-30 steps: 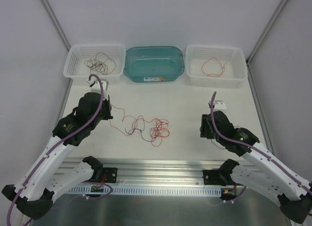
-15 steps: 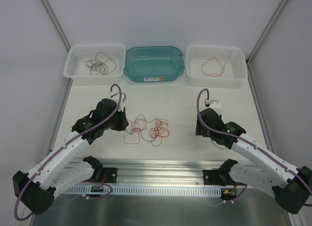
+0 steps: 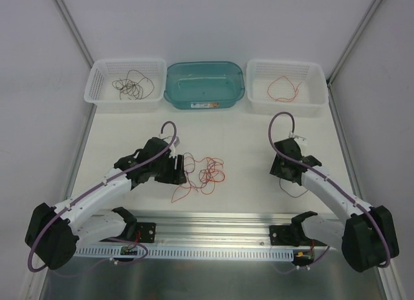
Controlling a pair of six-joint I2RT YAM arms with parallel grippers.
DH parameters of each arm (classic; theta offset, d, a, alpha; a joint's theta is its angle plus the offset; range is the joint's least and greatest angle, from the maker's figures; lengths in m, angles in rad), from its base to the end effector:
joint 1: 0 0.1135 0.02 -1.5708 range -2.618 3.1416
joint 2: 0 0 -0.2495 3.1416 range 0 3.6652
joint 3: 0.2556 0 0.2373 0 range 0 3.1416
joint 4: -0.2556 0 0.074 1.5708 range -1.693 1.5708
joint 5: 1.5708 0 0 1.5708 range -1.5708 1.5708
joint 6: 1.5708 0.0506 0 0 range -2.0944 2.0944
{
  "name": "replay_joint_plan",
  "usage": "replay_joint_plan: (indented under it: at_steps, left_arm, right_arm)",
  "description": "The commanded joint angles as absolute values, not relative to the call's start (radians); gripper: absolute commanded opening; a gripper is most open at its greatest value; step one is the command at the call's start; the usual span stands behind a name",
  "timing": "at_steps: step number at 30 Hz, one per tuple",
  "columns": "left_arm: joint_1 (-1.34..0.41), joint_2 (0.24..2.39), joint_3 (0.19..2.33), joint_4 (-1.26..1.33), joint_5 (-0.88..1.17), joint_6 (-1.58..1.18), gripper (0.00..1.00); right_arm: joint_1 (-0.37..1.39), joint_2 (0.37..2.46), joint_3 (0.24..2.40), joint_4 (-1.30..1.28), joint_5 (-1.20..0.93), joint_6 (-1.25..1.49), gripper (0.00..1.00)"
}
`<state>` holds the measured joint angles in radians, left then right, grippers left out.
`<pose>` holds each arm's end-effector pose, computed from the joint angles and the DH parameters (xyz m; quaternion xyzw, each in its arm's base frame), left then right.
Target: Untangle the cables
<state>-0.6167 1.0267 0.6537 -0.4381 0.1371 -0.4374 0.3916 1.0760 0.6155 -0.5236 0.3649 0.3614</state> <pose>0.1689 -0.1283 0.2092 0.1083 0.9205 -0.2410 0.2877 0.1927 0.0600 0.1838 0.0383 0.9421 -0.0570 0.3283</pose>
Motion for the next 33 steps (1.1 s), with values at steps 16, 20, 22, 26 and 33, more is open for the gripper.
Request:
replay_joint_plan:
  at_steps: [16, 20, 22, 26, 33]
  left_arm:
    - [-0.589, 0.960, 0.959, -0.664, 0.011, -0.215, 0.99]
    - [-0.565, 0.943, 0.934, -0.660, -0.063, -0.206, 0.99]
    - [-0.554, 0.939, 0.911, -0.652, -0.089, -0.207, 0.99]
    - [-0.526, 0.940, 0.842, -0.630, -0.164, -0.203, 0.99]
    - [-0.505, 0.913, 0.822, -0.632, -0.261, -0.206, 0.99]
  right_arm:
    - [0.322, 1.316, 0.621, -0.373, 0.281, 0.377, 0.32]
    - [0.334, 1.304, 0.653, -0.414, 0.310, 0.350, 0.01]
    - [0.369, 1.293, 0.686, -0.439, 0.321, 0.322, 0.01]
    - [0.471, 1.276, 0.828, -0.553, 0.411, 0.262, 0.01]
    - [0.606, 1.327, 1.204, -0.678, 0.491, 0.068, 0.01]
